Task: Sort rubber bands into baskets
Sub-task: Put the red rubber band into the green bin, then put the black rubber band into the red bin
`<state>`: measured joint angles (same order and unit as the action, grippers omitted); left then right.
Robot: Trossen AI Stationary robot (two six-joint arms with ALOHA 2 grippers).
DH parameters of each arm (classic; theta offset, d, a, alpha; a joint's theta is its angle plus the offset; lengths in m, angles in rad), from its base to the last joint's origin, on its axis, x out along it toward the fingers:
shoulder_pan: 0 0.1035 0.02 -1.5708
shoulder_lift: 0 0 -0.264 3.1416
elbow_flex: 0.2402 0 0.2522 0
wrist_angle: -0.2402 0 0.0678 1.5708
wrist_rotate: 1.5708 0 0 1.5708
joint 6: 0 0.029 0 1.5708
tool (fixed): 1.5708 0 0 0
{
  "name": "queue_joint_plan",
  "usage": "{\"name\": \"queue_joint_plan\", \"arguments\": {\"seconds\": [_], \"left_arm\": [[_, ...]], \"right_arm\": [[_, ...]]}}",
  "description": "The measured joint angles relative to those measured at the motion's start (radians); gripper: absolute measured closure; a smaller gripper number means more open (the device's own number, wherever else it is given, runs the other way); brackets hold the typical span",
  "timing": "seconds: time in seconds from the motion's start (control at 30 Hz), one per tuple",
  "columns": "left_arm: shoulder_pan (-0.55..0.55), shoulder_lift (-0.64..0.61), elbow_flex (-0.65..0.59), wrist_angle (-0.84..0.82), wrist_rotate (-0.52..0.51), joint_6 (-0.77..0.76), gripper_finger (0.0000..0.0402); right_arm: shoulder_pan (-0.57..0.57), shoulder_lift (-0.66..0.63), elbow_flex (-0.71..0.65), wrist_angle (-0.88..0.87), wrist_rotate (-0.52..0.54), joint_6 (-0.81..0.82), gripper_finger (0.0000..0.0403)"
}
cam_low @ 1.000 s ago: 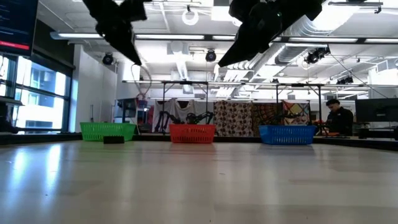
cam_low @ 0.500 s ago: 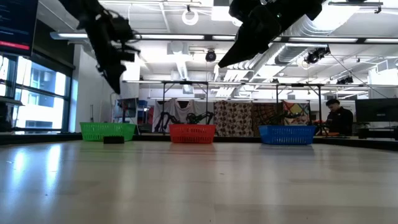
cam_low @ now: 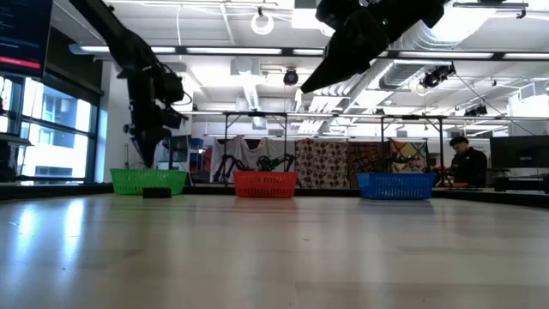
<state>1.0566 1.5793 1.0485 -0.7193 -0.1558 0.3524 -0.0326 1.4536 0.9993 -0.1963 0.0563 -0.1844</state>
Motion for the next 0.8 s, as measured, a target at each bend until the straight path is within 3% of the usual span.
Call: {"name": "queue_joint_plan", "arguments": {"seconds": [0.33, 0.8], "left_arm": [[0.017, 0.094, 0.001, 0.008, -0.003, 0.011, 0.0394], [-0.064, -0.041, 0.000, 0.001, 0.007, -0.045, 0.0268]], "right_arm": [[0.000, 0.000, 0.000, 0.005, -0.004, 0.004, 0.0403], [0.000, 0.000, 0.000, 0.003, -0.012, 0.027, 0.0403]]}}
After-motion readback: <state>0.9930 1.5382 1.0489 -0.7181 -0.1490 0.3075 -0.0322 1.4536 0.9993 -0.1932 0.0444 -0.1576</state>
